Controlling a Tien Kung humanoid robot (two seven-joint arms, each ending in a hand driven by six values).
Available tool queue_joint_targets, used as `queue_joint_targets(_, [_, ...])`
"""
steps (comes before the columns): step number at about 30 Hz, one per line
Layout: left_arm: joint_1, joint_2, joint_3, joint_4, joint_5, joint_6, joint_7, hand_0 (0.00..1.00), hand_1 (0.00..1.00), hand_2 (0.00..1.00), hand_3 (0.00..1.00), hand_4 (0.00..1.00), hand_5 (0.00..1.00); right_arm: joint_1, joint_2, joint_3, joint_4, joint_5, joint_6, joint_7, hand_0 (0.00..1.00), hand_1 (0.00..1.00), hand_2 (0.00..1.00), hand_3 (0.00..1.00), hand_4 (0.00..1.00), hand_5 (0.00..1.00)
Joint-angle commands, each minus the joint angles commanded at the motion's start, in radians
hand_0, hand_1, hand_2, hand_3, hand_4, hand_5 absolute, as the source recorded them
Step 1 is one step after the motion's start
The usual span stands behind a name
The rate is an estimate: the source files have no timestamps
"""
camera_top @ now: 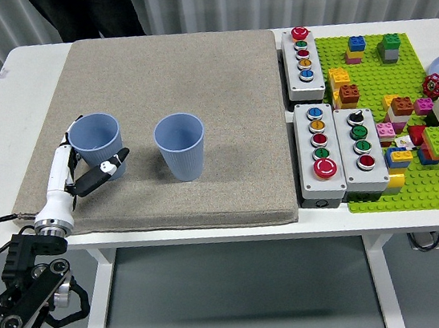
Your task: Pick cup pour cup place
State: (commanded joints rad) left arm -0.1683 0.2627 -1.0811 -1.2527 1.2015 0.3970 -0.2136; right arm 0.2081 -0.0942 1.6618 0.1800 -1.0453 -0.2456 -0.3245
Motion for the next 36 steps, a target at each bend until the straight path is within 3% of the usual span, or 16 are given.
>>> queue_joint_targets(2, [0.0, 0.0, 0.001, 0.001, -0.005, 0.005, -0.003, 0.69, 0.763, 0.998, 0.998, 0.941, 0.376, 0.0, 0.0, 0.001, 0.0, -0.002, 0.0, -0.001, 0.702, 0.63, 0.562, 0.569, 0.002, 0.047])
queue_joint_targets(7, [-0.001, -0.001, 0.006, 0.003, -0.018, 0.016, -0.013, 0.69, 0.763, 0.998, 0.998, 0.941, 0.376, -0.001, 0.001, 0.0, 0.0, -0.001, 0.001, -0.001, 0.702, 0.63, 0.562, 0.569, 0.002, 0.047])
queue_joint_targets(8, [-0.001, -0.001, 0.007, 0.002, -0.015, 0.019, -0.014, 0.647, 0.71, 0.998, 0.998, 0.93, 0.369, -0.001, 0.001, 0.001, 0.0, -0.001, 0.002, -0.001, 0.702, 0.63, 0.562, 0.569, 0.002, 0.044])
queue_joint_targets(25, [-0.006, -0.003, 0.007, 0.002, -0.015, 0.021, -0.017, 0.639, 0.689, 0.998, 0.998, 0.932, 0.388, 0.003, 0.0, 0.001, 0.0, 0.0, 0.003, 0.0, 0.702, 0.629, 0.56, 0.569, 0.002, 0.04])
queue_joint_targets(26, [-0.006, -0.003, 0.007, 0.002, -0.015, 0.021, -0.017, 0.65, 0.692, 0.994, 0.882, 0.905, 0.367, 0.004, 0.0, 0.001, 0.0, 0.0, 0.003, 0.0, 0.702, 0.629, 0.561, 0.569, 0.002, 0.039])
queue_joint_targets(31, [-0.008, -0.004, 0.01, 0.003, -0.019, 0.029, -0.021, 0.65, 0.692, 0.994, 0.882, 0.905, 0.367, 0.005, -0.001, 0.001, 0.0, 0.0, 0.003, 0.0, 0.702, 0.629, 0.561, 0.569, 0.002, 0.039])
queue_joint_targets(32, [-0.008, -0.005, 0.011, 0.003, -0.018, 0.03, -0.022, 0.662, 0.693, 0.965, 0.796, 0.887, 0.354, 0.005, 0.0, 0.001, 0.0, -0.001, 0.003, 0.0, 0.702, 0.629, 0.561, 0.569, 0.002, 0.039])
queue_joint_targets(36, [-0.007, -0.005, 0.011, 0.004, -0.019, 0.032, -0.022, 0.662, 0.693, 0.965, 0.796, 0.887, 0.354, 0.004, 0.0, 0.003, 0.0, -0.002, 0.003, 0.0, 0.702, 0.629, 0.561, 0.569, 0.002, 0.039])
